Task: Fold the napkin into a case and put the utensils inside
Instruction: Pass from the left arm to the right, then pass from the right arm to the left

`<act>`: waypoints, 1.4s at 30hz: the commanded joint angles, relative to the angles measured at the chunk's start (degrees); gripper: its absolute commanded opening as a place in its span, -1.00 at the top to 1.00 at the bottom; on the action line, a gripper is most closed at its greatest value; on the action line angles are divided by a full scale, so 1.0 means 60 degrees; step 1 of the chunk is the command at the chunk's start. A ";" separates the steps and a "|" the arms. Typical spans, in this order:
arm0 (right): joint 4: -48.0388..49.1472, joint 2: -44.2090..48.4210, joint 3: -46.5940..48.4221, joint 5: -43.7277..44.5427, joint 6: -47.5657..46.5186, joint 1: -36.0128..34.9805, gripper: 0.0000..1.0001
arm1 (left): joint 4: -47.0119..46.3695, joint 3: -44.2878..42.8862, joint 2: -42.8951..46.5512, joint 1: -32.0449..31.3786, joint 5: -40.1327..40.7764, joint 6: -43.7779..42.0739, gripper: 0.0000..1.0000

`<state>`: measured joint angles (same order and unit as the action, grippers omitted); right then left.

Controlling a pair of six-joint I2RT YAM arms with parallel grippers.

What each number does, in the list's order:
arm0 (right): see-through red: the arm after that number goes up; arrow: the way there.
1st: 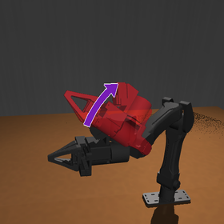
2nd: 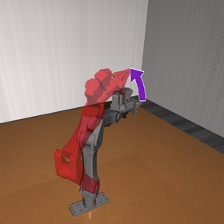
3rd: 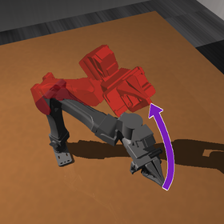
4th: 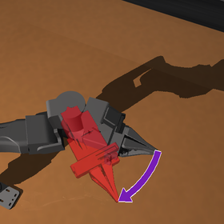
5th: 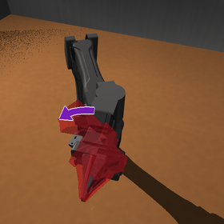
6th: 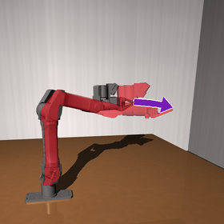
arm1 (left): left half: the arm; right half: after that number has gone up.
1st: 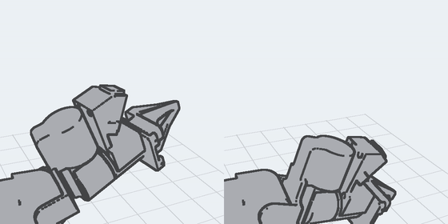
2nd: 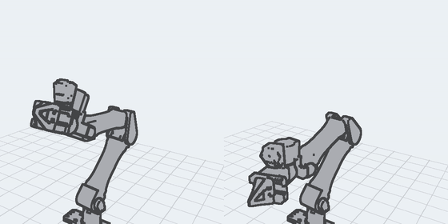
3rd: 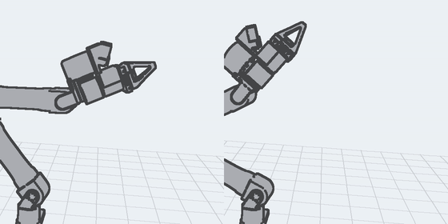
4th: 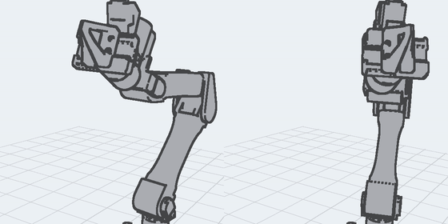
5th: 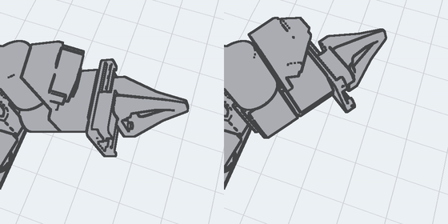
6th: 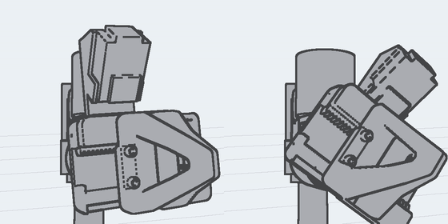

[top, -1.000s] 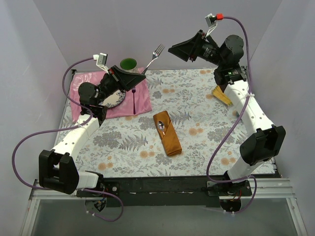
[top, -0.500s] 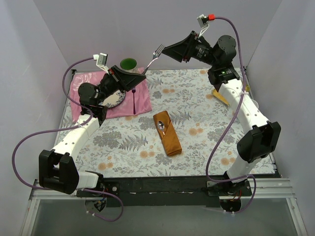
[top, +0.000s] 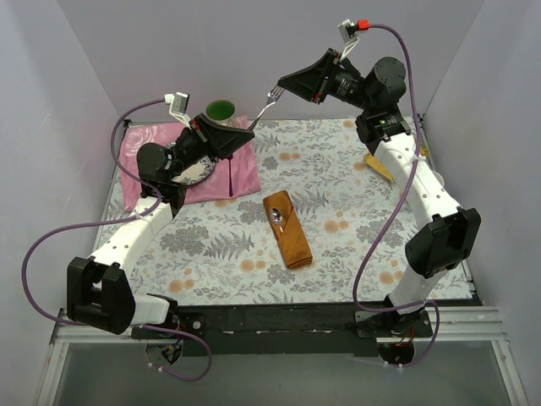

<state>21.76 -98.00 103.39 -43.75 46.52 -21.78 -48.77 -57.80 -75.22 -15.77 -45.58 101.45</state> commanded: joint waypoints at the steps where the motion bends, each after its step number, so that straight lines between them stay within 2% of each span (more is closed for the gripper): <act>1: 0.0592 -0.0030 0.0375 0.0040 0.0039 -0.0017 0.75 | -0.0250 -0.0151 0.0086 -0.0052 -0.0079 -0.0092 1.00; 3: 0.0592 -0.0001 0.0288 0.0040 0.0039 -0.0017 0.97 | -0.0250 -0.0195 0.0056 -0.0052 -0.0035 -0.0106 1.00; 6: 0.0592 0.0029 0.0214 -0.0004 0.0039 -0.0003 0.97 | -0.0162 -0.0210 -0.0017 -0.0052 -0.0020 -0.0150 0.98; 7: 0.0621 0.0029 0.0199 -0.0018 0.0039 -0.0003 0.97 | -0.0017 -0.0225 -0.0017 -0.0052 -0.0020 -0.0194 0.79; 8: 0.0622 0.0029 0.0185 -0.0120 0.0025 -0.0003 0.97 | 0.0100 -0.0225 -0.0031 -0.0052 -0.0020 -0.0296 0.51; 9: 0.0636 0.0029 0.0170 -0.0208 -0.0004 0.0012 0.97 | 0.0232 -0.0225 -0.0003 -0.0052 -0.0049 -0.0384 -0.15; 11: 0.0578 0.0029 0.0112 -0.0457 -0.0136 0.0129 0.97 | 0.0744 -0.0181 0.0070 0.0108 -0.0327 -0.0676 -0.78; 12: 0.0578 0.0014 0.0068 -0.0646 -0.0224 0.0260 0.97 | 0.1022 -0.0167 0.0114 0.0225 -0.0415 -0.0721 -0.97; 16: 0.0344 -0.0321 0.0082 -0.2516 -0.0737 0.0699 0.97 | 0.2426 0.0141 0.0436 0.1306 -0.1627 -0.1291 -0.96; 20: 0.0066 -0.1098 0.0549 -0.4629 -0.1043 0.0978 0.97 | 0.3995 0.0215 0.0715 0.2012 -0.2813 -0.2798 -0.96; 21: -0.0196 -0.1375 0.0594 -0.4894 -0.1146 0.1008 0.97 | 0.4404 0.0171 0.0788 0.2028 -0.2919 -0.3193 -0.96; 22: -0.0416 -0.1522 0.0682 -0.5288 -0.1307 0.1023 0.97 | 0.5423 0.0156 0.0963 0.2028 -0.2935 -0.4299 -0.96; 24: -0.1524 -0.2091 0.1193 -0.5525 -0.1834 0.1008 0.97 | 0.5916 0.0388 0.1154 0.2028 -0.2891 -0.4909 -0.96; 27: -0.2363 -0.2941 0.1839 -0.5892 -0.1793 0.1023 0.97 | 0.6750 0.0434 0.1331 0.2028 -0.2774 -0.5686 -0.96; 29: -0.2265 -0.3309 0.2000 -0.6330 -0.1486 0.0979 0.97 | 0.7058 0.0420 0.1345 0.2028 -0.2672 -0.5877 -0.96; 30: -0.2134 -0.3731 0.2103 -0.6491 -0.0846 0.0979 0.97 | 0.7190 0.0376 0.1345 0.2028 -0.2599 -0.5994 -0.96; 31: -0.1349 -0.3939 0.2075 -0.6827 -0.0347 0.0964 0.97 | 0.7496 0.0332 0.1331 0.2028 -0.2555 -0.6111 -0.96; 35: -0.0947 -0.4248 0.1607 -0.7167 -0.0050 0.0804 0.97 | 0.8494 -0.0136 0.0952 0.2028 -0.2598 -0.6960 -0.96; 39: -0.1370 -0.3797 0.0655 -0.6728 -0.0122 0.0525 0.97 | 0.8481 -0.0488 0.0454 0.2028 -0.2335 -0.6802 -0.96; 40: -0.1791 -0.3693 0.0610 -0.6292 -0.0862 0.0510 0.97 | 0.8321 -0.0619 0.0278 0.2028 -0.2306 -0.6772 -0.97; 41: -0.4058 -0.3619 0.0812 -0.5925 -0.1536 0.0495 0.97 | 0.8363 -0.0983 0.0059 0.2028 -0.2276 -0.6757 -0.96; 42: -0.5066 -0.3517 0.1018 -0.5530 -0.2326 0.0510 0.97 | 0.8479 -0.1262 -0.0451 0.2042 -0.2247 -0.6684 -0.96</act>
<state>9.50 -124.57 107.81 -81.82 42.63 -17.78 0.32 -58.98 -72.93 -3.60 -60.36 62.43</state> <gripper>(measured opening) 0.024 0.982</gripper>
